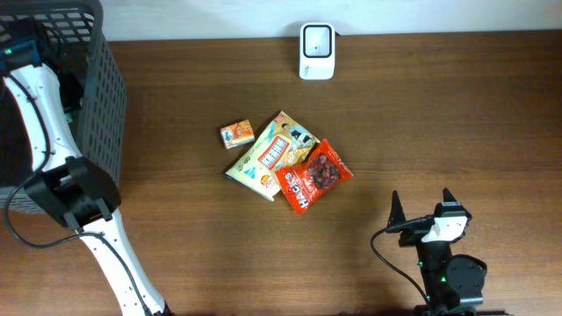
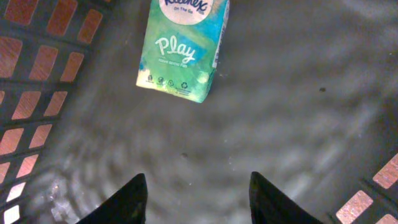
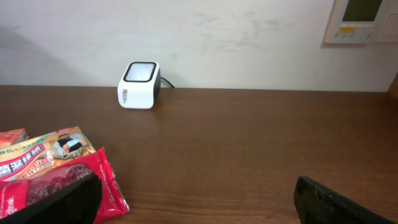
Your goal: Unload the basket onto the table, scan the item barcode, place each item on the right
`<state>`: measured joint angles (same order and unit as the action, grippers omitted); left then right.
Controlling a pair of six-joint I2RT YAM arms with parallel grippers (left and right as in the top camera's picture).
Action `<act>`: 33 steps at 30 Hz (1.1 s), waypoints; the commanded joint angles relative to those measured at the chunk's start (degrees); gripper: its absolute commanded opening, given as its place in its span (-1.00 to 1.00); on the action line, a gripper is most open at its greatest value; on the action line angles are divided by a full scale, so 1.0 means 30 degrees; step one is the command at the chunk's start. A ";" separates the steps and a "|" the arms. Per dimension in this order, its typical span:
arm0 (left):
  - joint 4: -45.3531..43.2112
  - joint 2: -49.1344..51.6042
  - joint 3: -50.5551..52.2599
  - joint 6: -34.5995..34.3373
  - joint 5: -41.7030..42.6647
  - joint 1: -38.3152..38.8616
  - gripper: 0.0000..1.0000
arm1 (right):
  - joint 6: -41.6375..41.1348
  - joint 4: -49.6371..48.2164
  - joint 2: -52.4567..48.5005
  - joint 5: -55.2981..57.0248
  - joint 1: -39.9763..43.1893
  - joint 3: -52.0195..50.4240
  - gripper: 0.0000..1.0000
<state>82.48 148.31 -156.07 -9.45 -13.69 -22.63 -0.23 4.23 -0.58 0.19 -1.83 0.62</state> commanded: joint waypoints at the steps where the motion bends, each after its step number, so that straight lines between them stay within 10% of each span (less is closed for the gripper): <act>1: 0.0313 -0.0787 -0.0758 -0.0102 0.0058 -0.0138 -0.02 | -0.0197 0.0131 0.0087 0.0168 -0.0124 -0.0102 0.97; 4: 0.0481 -0.1224 -0.0765 -0.0102 0.0036 -0.0138 -0.12 | -0.0197 0.0131 0.0087 0.0168 -0.0124 -0.0102 0.97; 8: 0.1341 -0.1290 -0.0765 -0.0131 -0.2280 -0.0197 -0.92 | -0.0197 0.0131 0.0087 0.0168 -0.0124 -0.0102 0.97; 11: 0.1865 -0.1290 -0.0765 -0.1821 -0.3410 -0.0452 -0.97 | -0.0197 0.0131 0.0087 0.0168 -0.0124 -0.0102 0.97; 33: -0.3038 -0.1268 0.4612 -0.0372 0.0641 -0.1486 0.00 | -0.0197 0.0138 0.0087 0.0168 -0.0124 -0.0102 0.97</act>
<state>76.01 146.34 -144.68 -11.94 -12.14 -26.65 -0.25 4.23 -0.58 0.19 -1.83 0.62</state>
